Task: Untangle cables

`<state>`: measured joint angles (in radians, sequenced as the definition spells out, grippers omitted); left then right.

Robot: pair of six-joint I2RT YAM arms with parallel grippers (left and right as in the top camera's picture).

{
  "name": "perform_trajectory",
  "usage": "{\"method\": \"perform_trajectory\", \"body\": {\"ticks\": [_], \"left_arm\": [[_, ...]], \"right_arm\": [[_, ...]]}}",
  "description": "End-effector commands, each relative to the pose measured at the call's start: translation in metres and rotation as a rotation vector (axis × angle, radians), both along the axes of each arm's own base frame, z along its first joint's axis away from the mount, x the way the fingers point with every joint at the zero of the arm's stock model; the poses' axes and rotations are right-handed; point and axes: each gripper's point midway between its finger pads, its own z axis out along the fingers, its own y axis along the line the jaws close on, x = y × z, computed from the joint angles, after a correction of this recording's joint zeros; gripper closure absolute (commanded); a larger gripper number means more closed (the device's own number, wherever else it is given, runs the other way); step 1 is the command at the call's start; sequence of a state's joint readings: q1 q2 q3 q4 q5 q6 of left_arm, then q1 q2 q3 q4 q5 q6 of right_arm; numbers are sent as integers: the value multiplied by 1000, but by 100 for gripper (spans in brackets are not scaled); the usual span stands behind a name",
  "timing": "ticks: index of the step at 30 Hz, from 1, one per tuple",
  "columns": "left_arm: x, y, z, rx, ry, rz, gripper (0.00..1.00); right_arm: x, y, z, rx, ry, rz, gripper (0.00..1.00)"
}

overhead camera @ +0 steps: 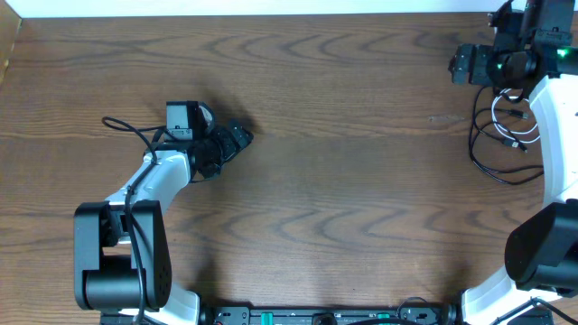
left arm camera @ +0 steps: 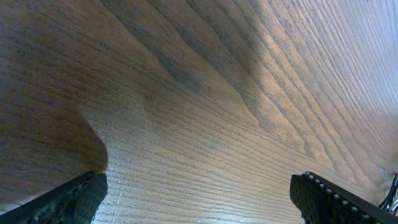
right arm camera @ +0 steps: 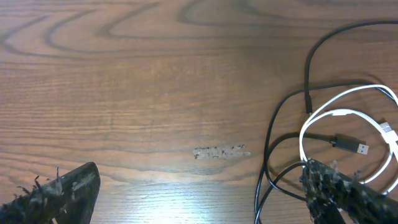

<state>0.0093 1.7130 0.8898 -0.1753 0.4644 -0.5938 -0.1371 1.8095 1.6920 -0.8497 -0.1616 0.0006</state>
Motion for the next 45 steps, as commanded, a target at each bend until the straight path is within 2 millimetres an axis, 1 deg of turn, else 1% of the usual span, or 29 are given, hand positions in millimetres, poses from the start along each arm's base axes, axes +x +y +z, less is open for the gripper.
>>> {"method": "perform_trajectory", "body": {"ticks": [1, 5, 11, 14, 20, 24, 28, 31, 38, 45], "left_arm": [[1, 2, -3, 21, -3, -12, 1], [1, 2, -3, 21, -4, -12, 1], [1, 2, -3, 21, -4, -12, 1], [1, 2, -3, 21, -4, -12, 1], [1, 2, -3, 21, -4, -12, 1], [1, 2, -3, 21, -4, -12, 1], [1, 2, -3, 21, -4, -12, 1], [1, 2, -3, 21, -4, -12, 1], [1, 2, -3, 21, -4, -12, 1], [1, 2, -3, 21, -4, -12, 1]], "right_arm": [[-4, 10, -15, 22, 38, 10, 1], [-5, 25, -32, 55, 55, -2, 1], [-3, 57, -68, 70, 43, 42, 1], [-10, 76, -87, 70, 57, 82, 1], [-35, 120, -130, 60, 97, 182, 1], [-40, 139, -148, 55, 56, 225, 1], [-41, 152, -158, 58, 1, 258, 1], [-43, 157, -163, 60, -19, 269, 1], [-48, 156, -168, 57, -11, 269, 1], [-41, 155, -164, 49, -47, 261, 1]]}}
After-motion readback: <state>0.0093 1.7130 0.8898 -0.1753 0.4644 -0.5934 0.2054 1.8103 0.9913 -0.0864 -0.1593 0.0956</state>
